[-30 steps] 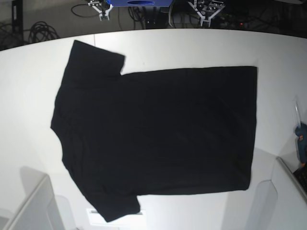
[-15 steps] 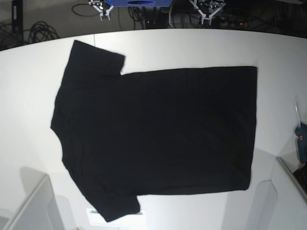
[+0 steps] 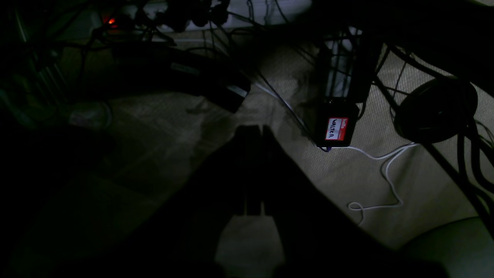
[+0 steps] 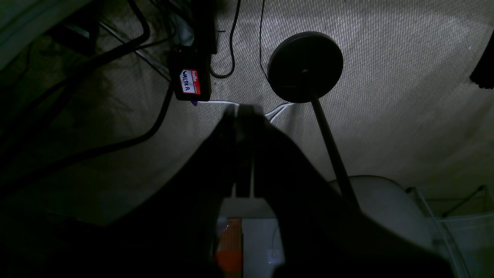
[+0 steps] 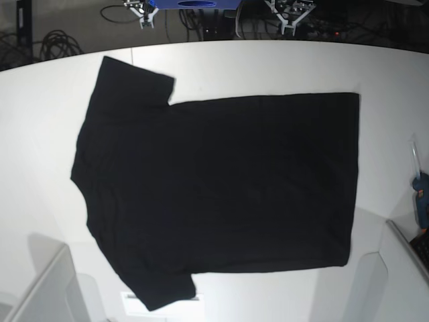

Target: Fold the T-shirt properly

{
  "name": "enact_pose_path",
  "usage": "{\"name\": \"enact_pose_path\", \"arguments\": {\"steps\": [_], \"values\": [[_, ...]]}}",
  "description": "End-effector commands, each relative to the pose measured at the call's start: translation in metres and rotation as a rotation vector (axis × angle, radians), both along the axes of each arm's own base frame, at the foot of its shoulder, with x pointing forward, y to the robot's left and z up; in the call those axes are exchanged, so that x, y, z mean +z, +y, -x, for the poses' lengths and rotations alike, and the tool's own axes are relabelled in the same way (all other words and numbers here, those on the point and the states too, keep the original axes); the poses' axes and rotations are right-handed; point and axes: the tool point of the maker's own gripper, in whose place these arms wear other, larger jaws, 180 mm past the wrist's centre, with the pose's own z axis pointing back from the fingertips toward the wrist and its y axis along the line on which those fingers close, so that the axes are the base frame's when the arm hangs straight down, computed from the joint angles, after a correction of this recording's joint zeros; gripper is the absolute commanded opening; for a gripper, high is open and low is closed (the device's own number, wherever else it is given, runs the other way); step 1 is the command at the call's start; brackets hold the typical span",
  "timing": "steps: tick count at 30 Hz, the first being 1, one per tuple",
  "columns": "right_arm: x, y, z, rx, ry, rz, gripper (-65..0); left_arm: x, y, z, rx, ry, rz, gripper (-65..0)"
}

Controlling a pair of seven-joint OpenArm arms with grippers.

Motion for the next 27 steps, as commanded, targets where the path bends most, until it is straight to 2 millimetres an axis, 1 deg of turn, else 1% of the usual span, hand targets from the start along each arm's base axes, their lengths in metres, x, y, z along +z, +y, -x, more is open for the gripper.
{"name": "enact_pose_path", "arguments": {"steps": [1, 3, 4, 5, 6, 7, 9, 11, 12, 13, 17, 19, 22, 24, 25, 27], "values": [[0.0, -0.003, 0.004, 0.001, 0.002, 0.007, -65.0, 0.001, 0.004, 0.004, -0.005, 0.006, -0.009, -65.0], [0.0, -0.004, 0.003, 0.0, 0.001, 0.007, -65.0, 0.001, 0.004, 0.005, -0.009, 0.008, -0.009, -65.0], [0.001, -0.004, 0.005, 0.0, 0.004, 0.007, -65.0, 0.001, 0.005, 0.009, -0.009, 0.014, -0.01, -65.0], [0.001, -0.005, 0.012, 0.0, 0.013, 0.009, -65.0, 0.001, 0.004, 0.011, -0.011, 0.011, -0.009, -65.0], [0.001, -0.004, 0.012, 0.0, 0.004, 0.009, -65.0, 0.002, 0.004, 0.01, -0.014, -0.004, -0.008, -65.0], [0.001, -0.004, 0.009, 0.001, -0.018, 0.008, -65.0, 0.004, 0.003, 0.013, -0.017, -0.016, -0.006, -65.0], [0.004, -0.004, 0.014, 0.002, -0.042, 0.009, -65.0, 0.008, 0.0, 0.011, -0.026, -0.059, 0.0, -65.0], [0.007, -0.004, 0.018, 0.001, -0.052, 0.01, -65.0, 0.014, -0.002, 0.019, -0.032, -0.08, 0.005, -65.0], [0.01, -0.005, 0.023, 0.0, -0.049, 0.011, -65.0, 0.017, 0.0, 0.023, -0.037, -0.087, 0.003, -65.0], [0.013, -0.004, 0.026, 0.001, -0.053, 0.011, -65.0, 0.02, 0.007, 0.027, -0.045, -0.093, -0.007, -65.0], [0.03, -0.004, 0.031, 0.003, -0.101, 0.01, -65.0, 0.031, 0.016, 0.042, -0.063, -0.103, -0.017, -65.0], [0.037, -0.004, 0.035, 0.004, -0.104, 0.011, -65.0, 0.037, 0.028, 0.046, -0.08, -0.111, -0.034, -65.0], [0.048, -0.003, 0.038, 0.004, -0.101, 0.011, -65.0, 0.045, 0.033, 0.054, -0.093, -0.118, -0.038, -65.0], [0.057, -0.003, 0.037, 0.004, -0.104, 0.012, -65.0, 0.052, 0.042, 0.06, -0.108, -0.119, -0.049, -65.0], [0.062, -0.003, 0.041, 0.004, -0.098, 0.013, -65.0, 0.057, 0.045, 0.065, -0.112, -0.122, -0.051, -65.0], [0.073, -0.004, 0.041, 0.002, -0.098, 0.015, -65.0, 0.066, 0.041, 0.07, -0.12, -0.137, -0.042, -65.0]]}}
